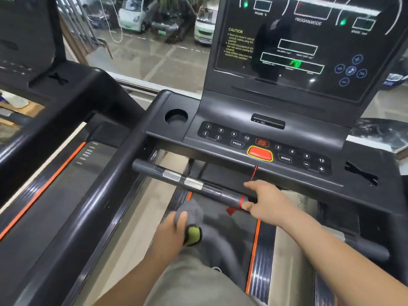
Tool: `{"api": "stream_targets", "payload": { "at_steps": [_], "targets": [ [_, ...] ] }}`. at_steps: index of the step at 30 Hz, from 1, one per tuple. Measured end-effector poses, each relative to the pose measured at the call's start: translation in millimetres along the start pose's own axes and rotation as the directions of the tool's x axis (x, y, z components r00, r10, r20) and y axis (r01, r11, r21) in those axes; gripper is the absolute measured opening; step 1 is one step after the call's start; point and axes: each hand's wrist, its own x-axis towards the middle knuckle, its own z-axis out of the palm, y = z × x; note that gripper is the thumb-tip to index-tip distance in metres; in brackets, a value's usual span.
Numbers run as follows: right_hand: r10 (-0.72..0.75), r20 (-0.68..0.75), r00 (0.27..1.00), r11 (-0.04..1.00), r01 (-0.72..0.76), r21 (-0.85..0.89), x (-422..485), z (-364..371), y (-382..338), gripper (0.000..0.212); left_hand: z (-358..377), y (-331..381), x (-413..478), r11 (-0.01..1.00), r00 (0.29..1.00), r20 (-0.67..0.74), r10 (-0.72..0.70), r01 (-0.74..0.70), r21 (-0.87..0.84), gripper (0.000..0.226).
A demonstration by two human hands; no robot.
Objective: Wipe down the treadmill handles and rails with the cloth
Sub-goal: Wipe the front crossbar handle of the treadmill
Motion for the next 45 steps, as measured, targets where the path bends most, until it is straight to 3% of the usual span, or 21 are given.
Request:
{"api": "stream_targets", "payload": {
  "at_steps": [1,2,4,6,10,12,17,20,22,24,27,29,31,32,33,35,38,41,45],
  "targets": [
    [-0.048,0.006,0.999,0.999,0.048,-0.003,4,-2,-9,0.068,-2,-11,-5,0.936,0.957,0.041,-0.286,0.289,-0.202,0.048],
    [-0.080,0.024,0.996,0.997,0.081,-0.013,9,-4,-18,0.070,0,-25,-5,0.795,0.873,0.110,-0.475,0.479,-0.373,0.053],
    [-0.069,0.077,0.995,0.996,0.073,-0.057,17,-2,-33,0.072,0,-26,4,0.538,0.774,0.220,-0.593,0.585,-0.607,0.053],
    [-0.011,0.109,0.994,0.986,0.029,-0.164,22,6,-44,0.059,6,-6,20,0.331,0.741,0.286,-0.607,0.563,-0.757,0.056],
    [0.011,-0.030,1.000,0.948,-0.020,-0.318,25,25,-50,0.036,31,66,54,-0.100,0.692,0.469,-0.548,0.503,-0.859,0.066],
    [0.032,-0.061,0.998,0.954,-0.048,-0.295,28,26,-49,0.035,52,91,60,-0.221,0.659,0.523,-0.541,0.488,-0.844,0.072],
    [0.098,-0.045,0.994,0.969,-0.106,-0.224,31,24,-46,0.042,78,107,51,-0.400,0.650,0.668,-0.362,0.539,-0.742,0.049],
    [0.100,-0.057,0.993,0.967,-0.110,-0.231,33,26,-47,0.039,76,111,36,-0.380,0.692,0.677,-0.251,0.572,-0.727,0.048],
    [0.113,-0.042,0.993,0.968,-0.120,-0.221,33,25,-46,0.039,60,110,32,-0.365,0.680,0.686,-0.257,0.589,-0.721,0.047],
    [0.122,-0.020,0.992,0.966,-0.124,-0.225,33,25,-47,0.042,35,96,49,-0.329,0.679,0.658,-0.327,0.571,-0.753,0.046],
    [0.123,0.003,0.992,0.960,-0.118,-0.255,39,21,-51,0.042,-13,71,100,-0.305,0.728,0.474,-0.496,0.365,-0.880,0.049],
    [0.131,0.023,0.991,0.954,-0.120,-0.274,43,17,-54,0.040,-25,60,126,-0.170,0.662,0.329,-0.673,0.295,-0.940,0.068],
    [0.143,0.040,0.989,0.954,-0.127,-0.272,46,15,-55,0.037,-18,72,123,0.014,0.540,0.201,-0.817,0.368,-0.930,0.100],
    [0.147,0.047,0.988,0.954,-0.130,-0.269,49,15,-55,0.036,-10,86,114,0.127,0.509,0.099,-0.855,0.390,-0.912,0.101],
    [0.151,0.053,0.987,0.955,-0.132,-0.267,50,15,-56,0.036,1,98,101,0.234,0.541,0.019,-0.841,0.395,-0.888,0.091],
    [0.157,0.056,0.986,0.955,-0.137,-0.264,52,14,-58,0.033,34,117,68,0.344,0.622,0.016,-0.783,0.455,-0.822,0.076],
    [0.166,0.066,0.984,0.955,-0.143,-0.261,52,11,-61,0.031,67,123,33,0.403,0.736,0.156,-0.658,0.520,-0.753,0.097],
    [0.169,0.078,0.983,0.953,-0.143,-0.267,51,9,-63,0.031,61,104,44,0.454,0.748,0.207,-0.631,0.571,-0.683,0.084],
    [0.180,0.105,0.978,0.951,-0.146,-0.272,50,7,-66,0.040,0,67,105,0.478,0.697,0.011,-0.717,0.503,-0.720,0.063]
  ]
}}
